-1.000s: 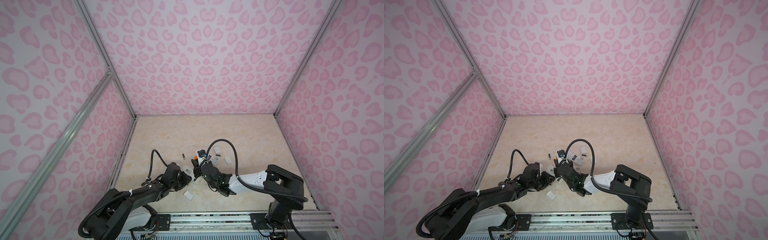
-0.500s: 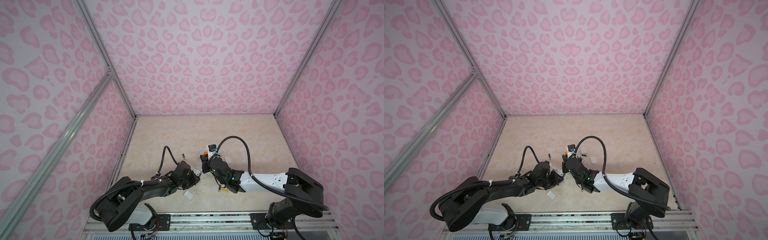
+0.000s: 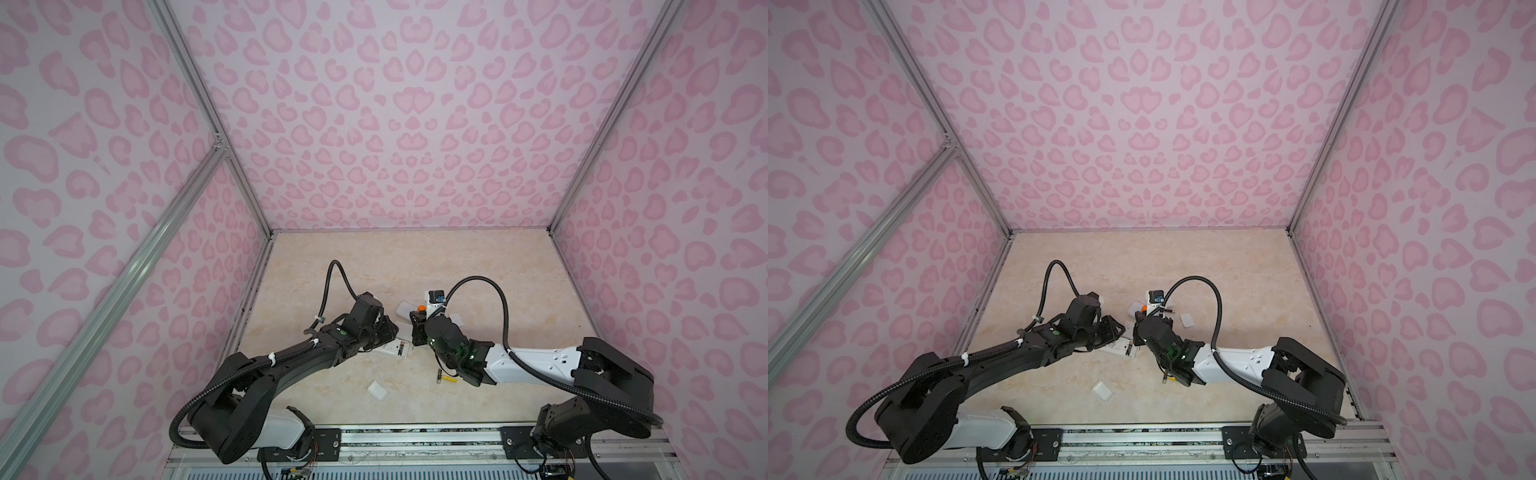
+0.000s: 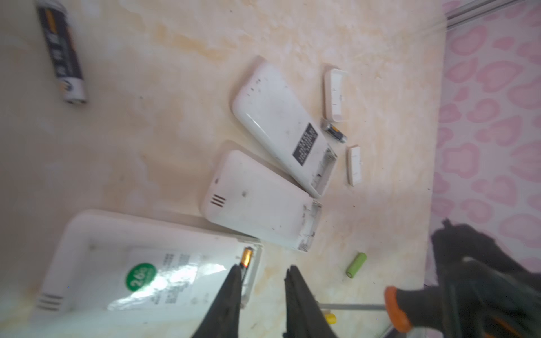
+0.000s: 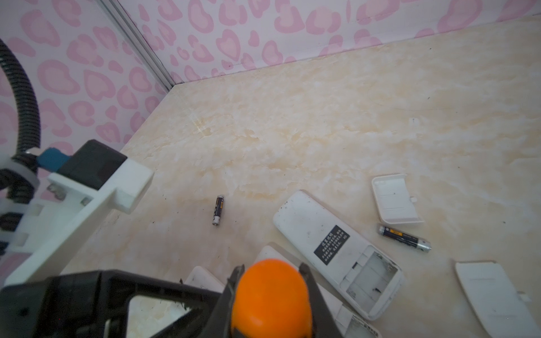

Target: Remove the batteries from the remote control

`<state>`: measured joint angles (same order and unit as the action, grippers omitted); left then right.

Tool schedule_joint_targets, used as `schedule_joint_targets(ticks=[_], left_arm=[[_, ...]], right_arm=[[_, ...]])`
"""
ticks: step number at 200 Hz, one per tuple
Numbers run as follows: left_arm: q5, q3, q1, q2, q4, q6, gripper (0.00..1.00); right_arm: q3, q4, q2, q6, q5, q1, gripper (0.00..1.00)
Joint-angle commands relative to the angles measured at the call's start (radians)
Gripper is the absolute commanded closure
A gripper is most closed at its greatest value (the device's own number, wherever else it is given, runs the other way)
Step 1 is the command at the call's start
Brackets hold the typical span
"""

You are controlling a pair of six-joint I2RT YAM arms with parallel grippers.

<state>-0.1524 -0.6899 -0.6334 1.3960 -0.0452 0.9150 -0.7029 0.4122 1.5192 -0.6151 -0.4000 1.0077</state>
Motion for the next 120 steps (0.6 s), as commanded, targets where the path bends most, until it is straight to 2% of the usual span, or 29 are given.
schedule_joint_targets(ticks=[1, 29, 57, 79, 120], left_arm=[[0.032, -0.077, 0.053, 0.061, -0.129, -0.173, 0.70], [0.062, -0.171, 0.094, 0.207, -0.160, -0.288, 0.70], [0.055, -0.218, 0.098, 0.295, -0.186, -0.318, 0.72], [0.037, -0.183, 0.098, 0.283, -0.171, -0.294, 0.72], [0.024, -0.089, 0.093, 0.177, -0.161, -0.256, 0.72]], right_arm=[[0.005, -0.009, 0.010, -0.041, -0.007, 0.002, 1.00], [0.019, -0.003, 0.008, -0.063, 0.003, 0.004, 1.00], [0.025, -0.006, 0.009, -0.078, 0.003, 0.005, 1.00], [0.017, -0.018, 0.007, -0.079, -0.003, 0.003, 1.00], [0.016, -0.002, 0.012, -0.078, 0.006, -0.013, 1.00]])
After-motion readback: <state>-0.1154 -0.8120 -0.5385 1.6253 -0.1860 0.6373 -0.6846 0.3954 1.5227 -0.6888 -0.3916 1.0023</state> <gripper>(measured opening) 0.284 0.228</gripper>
